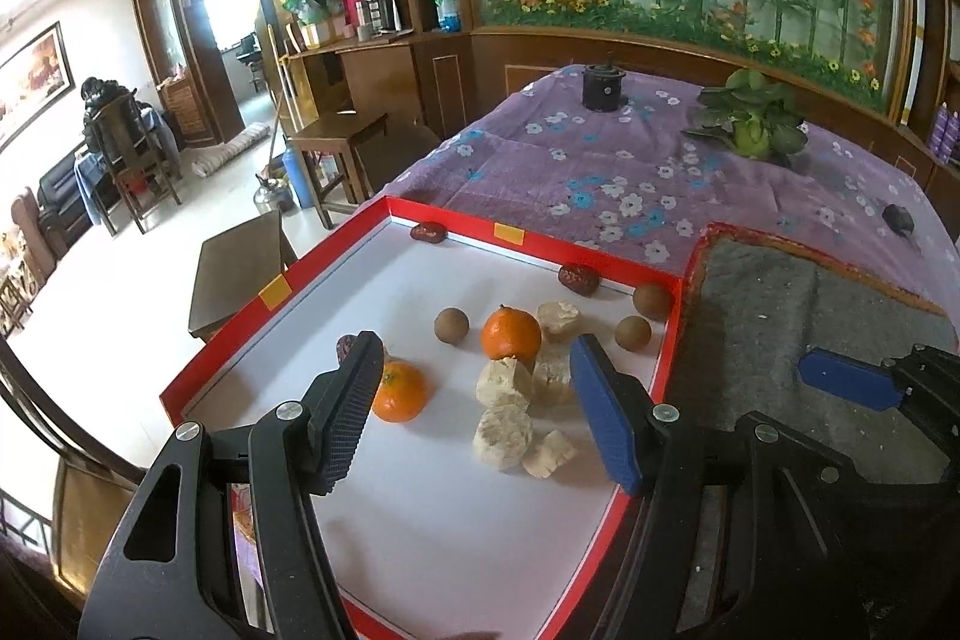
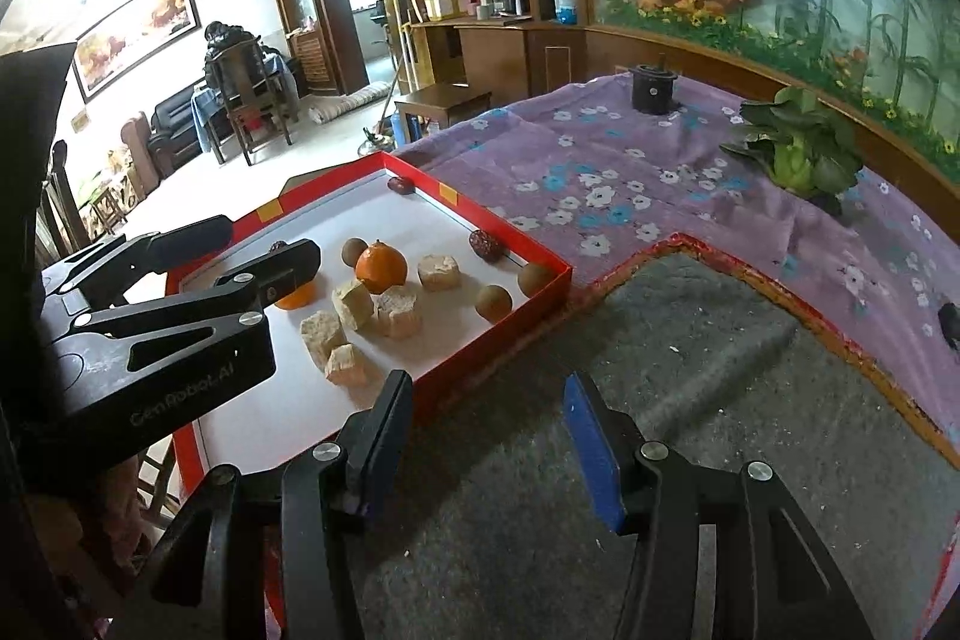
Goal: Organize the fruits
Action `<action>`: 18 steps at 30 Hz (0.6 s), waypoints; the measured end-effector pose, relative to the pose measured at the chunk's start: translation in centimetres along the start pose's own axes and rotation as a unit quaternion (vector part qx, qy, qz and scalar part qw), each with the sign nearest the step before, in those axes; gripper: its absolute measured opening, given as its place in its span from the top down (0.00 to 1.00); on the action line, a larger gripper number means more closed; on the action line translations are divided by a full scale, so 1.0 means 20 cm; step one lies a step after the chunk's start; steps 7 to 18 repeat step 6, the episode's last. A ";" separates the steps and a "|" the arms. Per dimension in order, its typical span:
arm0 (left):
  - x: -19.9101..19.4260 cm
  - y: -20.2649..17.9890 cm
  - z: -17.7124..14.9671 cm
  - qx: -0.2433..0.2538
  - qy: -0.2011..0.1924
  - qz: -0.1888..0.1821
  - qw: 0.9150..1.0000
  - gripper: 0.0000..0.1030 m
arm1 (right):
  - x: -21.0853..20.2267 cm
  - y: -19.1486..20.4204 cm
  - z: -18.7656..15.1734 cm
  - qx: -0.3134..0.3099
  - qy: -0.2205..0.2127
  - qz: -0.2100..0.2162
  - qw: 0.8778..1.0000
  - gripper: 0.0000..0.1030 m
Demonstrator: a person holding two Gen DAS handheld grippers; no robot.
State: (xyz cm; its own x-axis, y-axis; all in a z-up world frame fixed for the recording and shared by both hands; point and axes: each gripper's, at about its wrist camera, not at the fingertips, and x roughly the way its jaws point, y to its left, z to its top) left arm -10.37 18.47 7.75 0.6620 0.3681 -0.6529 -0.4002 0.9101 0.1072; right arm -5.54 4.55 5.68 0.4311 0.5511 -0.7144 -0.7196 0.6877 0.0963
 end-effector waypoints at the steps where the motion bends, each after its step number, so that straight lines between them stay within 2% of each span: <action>1: 0.00 -0.01 0.00 0.001 -0.004 0.004 1.000 0.37 | 0.00 -0.01 0.00 0.000 0.000 0.000 1.000 0.51; 3: -0.01 -0.01 0.00 0.005 -0.010 0.012 1.000 0.37 | -0.01 -0.02 -0.01 0.004 0.000 0.002 1.000 0.51; 18: -0.01 -0.03 0.00 0.005 -0.008 0.007 1.000 0.37 | -0.02 -0.05 -0.01 0.010 -0.002 -0.002 1.000 0.51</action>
